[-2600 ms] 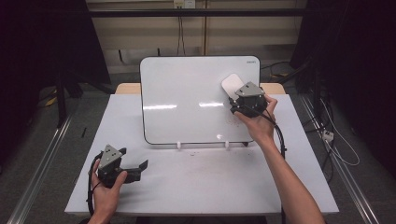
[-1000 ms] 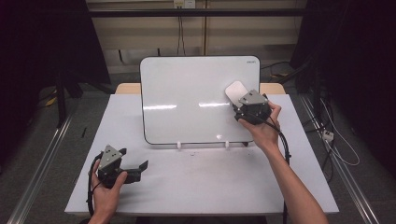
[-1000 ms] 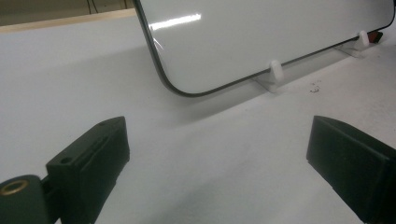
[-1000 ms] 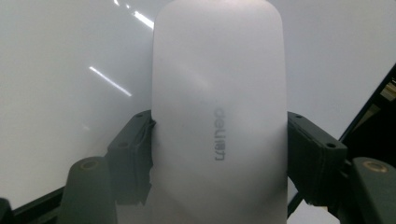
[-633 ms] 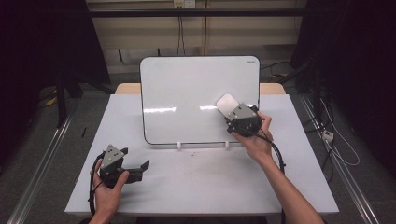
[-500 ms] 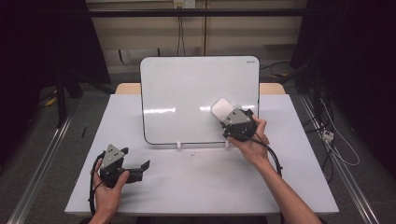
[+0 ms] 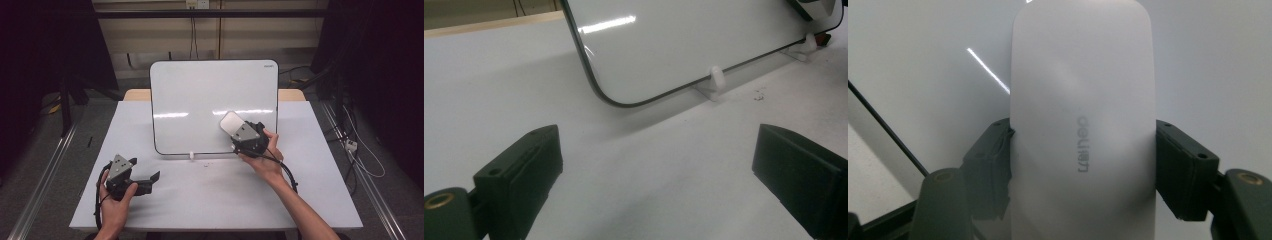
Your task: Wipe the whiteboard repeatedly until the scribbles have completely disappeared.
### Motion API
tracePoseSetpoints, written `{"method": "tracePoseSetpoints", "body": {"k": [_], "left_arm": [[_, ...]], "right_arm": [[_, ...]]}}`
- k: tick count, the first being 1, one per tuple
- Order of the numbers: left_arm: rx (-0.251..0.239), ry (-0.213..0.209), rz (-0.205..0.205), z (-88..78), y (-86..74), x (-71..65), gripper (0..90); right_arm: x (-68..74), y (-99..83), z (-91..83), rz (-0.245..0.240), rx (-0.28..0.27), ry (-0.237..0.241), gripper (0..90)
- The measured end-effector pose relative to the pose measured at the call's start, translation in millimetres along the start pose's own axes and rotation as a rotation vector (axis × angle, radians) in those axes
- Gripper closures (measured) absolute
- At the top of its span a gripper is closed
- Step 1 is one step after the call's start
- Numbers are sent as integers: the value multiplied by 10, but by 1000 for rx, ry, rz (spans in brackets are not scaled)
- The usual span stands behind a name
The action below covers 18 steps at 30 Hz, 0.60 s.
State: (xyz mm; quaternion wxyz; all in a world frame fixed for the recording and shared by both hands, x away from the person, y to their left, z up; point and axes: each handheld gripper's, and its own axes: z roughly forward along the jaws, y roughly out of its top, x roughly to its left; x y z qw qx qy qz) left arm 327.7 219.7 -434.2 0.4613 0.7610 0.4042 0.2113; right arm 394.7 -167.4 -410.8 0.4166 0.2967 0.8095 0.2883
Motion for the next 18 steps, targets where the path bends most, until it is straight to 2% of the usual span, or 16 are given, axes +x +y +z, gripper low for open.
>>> {"method": "tracePoseSetpoints", "body": {"k": [5,8,13,15,18], "left_arm": [[-4,0,3,-11,10,-9,59],[-3,1,7,-17,8,-10,59],[2,4,5,-18,3,4,59],[3,4,7,-16,4,2,58],[-1,2,2,-10,5,-7,58]], "right_arm": [[-250,-37,-25,62,5,-28,315],[-428,-68,-43,119,3,-48,316],[-636,-95,-67,165,5,-72,315],[-683,-102,-70,183,3,-73,315],[-637,-112,-79,177,-4,-95,316]]}}
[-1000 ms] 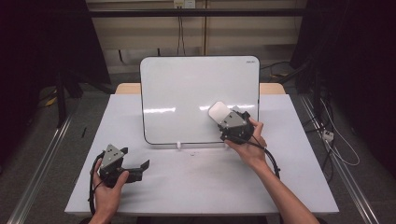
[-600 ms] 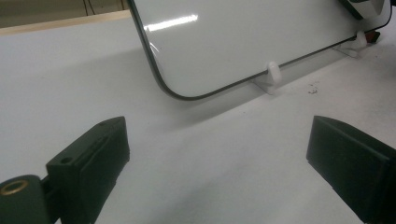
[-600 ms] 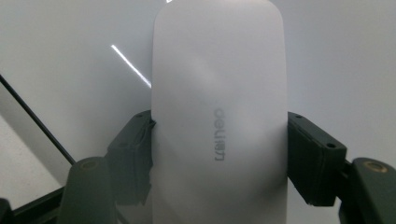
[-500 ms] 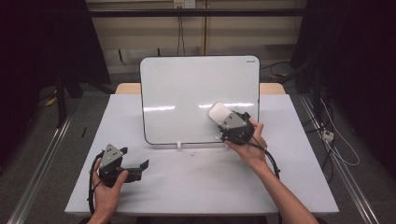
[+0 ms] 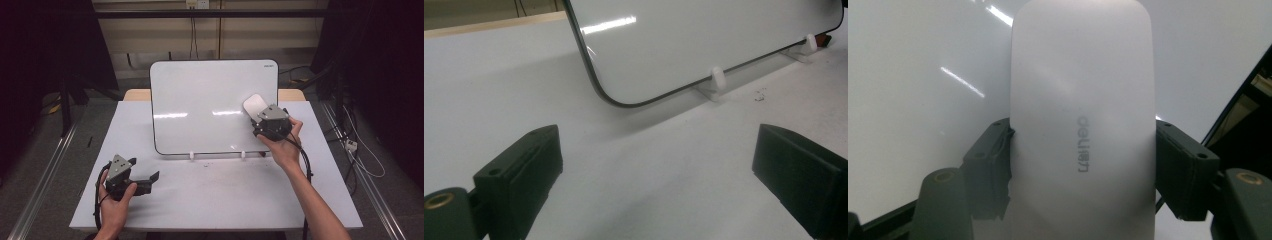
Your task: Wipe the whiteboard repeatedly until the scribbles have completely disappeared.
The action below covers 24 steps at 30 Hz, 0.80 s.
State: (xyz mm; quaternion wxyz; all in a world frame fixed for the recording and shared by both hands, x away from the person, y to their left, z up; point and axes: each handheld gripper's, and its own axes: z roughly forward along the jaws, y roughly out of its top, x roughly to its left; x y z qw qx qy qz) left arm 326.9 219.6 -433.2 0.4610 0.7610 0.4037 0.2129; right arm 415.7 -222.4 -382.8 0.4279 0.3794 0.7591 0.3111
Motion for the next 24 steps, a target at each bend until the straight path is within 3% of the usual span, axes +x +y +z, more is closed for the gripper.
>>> {"method": "tracePoseSetpoints", "body": {"k": [4,11,15,21,24], "left_arm": [[-1,-1,3,4,4,-13,58],[7,-4,12,29,11,-24,59],[7,-2,9,28,8,-15,59],[8,-1,6,24,1,-4,59],[4,0,2,17,0,-2,59]], "right_arm": [[111,-60,-12,-9,0,15,315],[448,-131,-28,-90,1,65,315],[598,-195,-54,-124,0,65,316],[565,-205,-57,-115,-2,76,315],[517,-236,-65,-88,0,73,315]]}}
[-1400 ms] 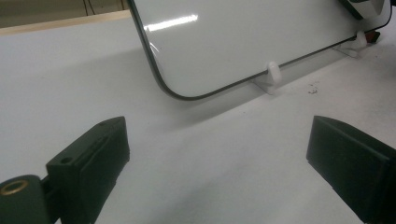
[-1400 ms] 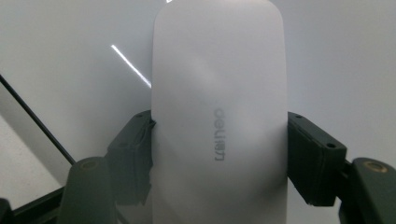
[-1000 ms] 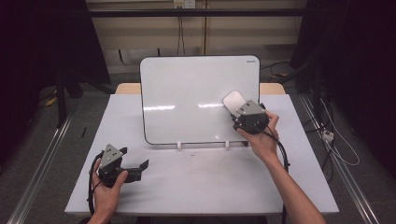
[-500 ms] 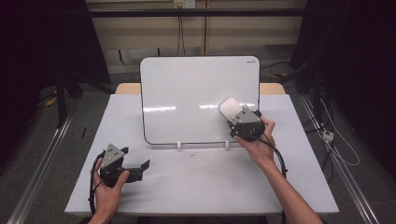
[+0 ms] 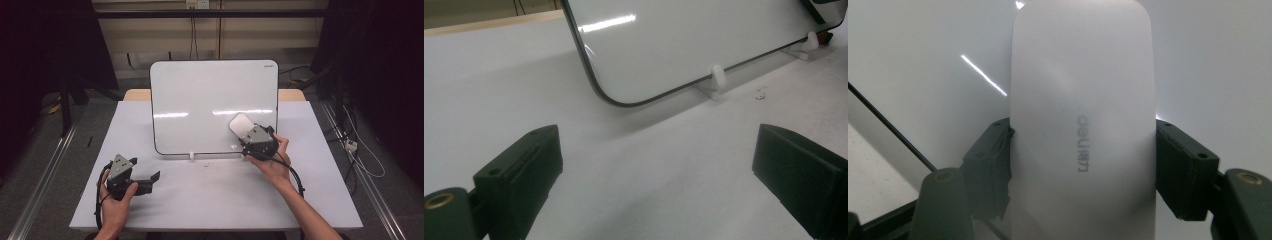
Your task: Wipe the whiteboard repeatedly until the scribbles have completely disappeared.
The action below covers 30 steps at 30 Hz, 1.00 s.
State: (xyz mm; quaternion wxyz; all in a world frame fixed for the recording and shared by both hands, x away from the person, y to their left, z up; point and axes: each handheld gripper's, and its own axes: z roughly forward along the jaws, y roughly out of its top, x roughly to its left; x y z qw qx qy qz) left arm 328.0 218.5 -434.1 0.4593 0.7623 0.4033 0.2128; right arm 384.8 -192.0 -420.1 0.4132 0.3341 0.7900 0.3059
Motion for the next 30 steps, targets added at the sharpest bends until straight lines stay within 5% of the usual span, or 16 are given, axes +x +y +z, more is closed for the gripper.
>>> {"method": "tracePoseSetpoints", "body": {"k": [14,30], "left_arm": [[1,-3,-3,0,0,-6,59],[0,-2,-5,-2,-1,-3,58]], "right_arm": [[-291,-221,-89,88,-4,-35,316],[-673,-79,-68,154,-16,-107,315]]}}
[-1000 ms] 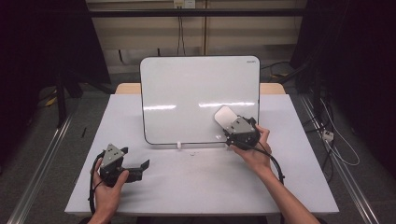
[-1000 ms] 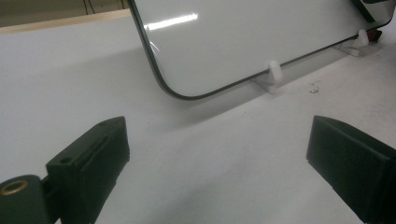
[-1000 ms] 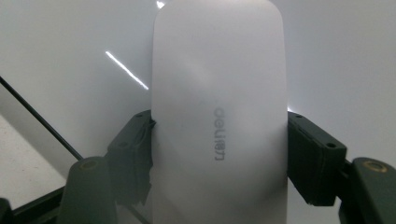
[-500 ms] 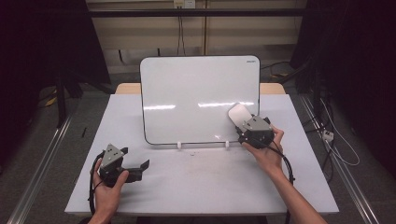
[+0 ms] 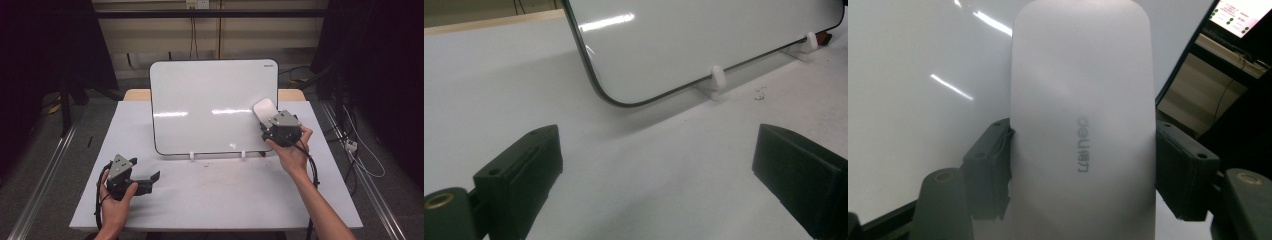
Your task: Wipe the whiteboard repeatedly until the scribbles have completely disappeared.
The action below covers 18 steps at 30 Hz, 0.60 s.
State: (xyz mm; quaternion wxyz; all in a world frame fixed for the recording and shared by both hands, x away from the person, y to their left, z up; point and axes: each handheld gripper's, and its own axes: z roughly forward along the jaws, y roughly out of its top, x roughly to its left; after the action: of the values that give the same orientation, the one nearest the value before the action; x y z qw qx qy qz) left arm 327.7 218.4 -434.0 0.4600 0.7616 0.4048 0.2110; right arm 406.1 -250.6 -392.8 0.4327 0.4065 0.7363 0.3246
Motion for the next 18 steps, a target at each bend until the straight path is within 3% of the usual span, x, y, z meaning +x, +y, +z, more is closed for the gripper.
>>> {"method": "tracePoseSetpoints", "body": {"k": [6,12,18], "left_arm": [[1,-1,-2,1,-3,3,59],[9,-2,10,13,3,-8,58],[8,-3,3,22,3,-14,58]], "right_arm": [[14,-20,-17,15,-6,-3,315],[118,-130,-51,0,-4,2,315],[147,-226,-99,13,23,37,315]]}}
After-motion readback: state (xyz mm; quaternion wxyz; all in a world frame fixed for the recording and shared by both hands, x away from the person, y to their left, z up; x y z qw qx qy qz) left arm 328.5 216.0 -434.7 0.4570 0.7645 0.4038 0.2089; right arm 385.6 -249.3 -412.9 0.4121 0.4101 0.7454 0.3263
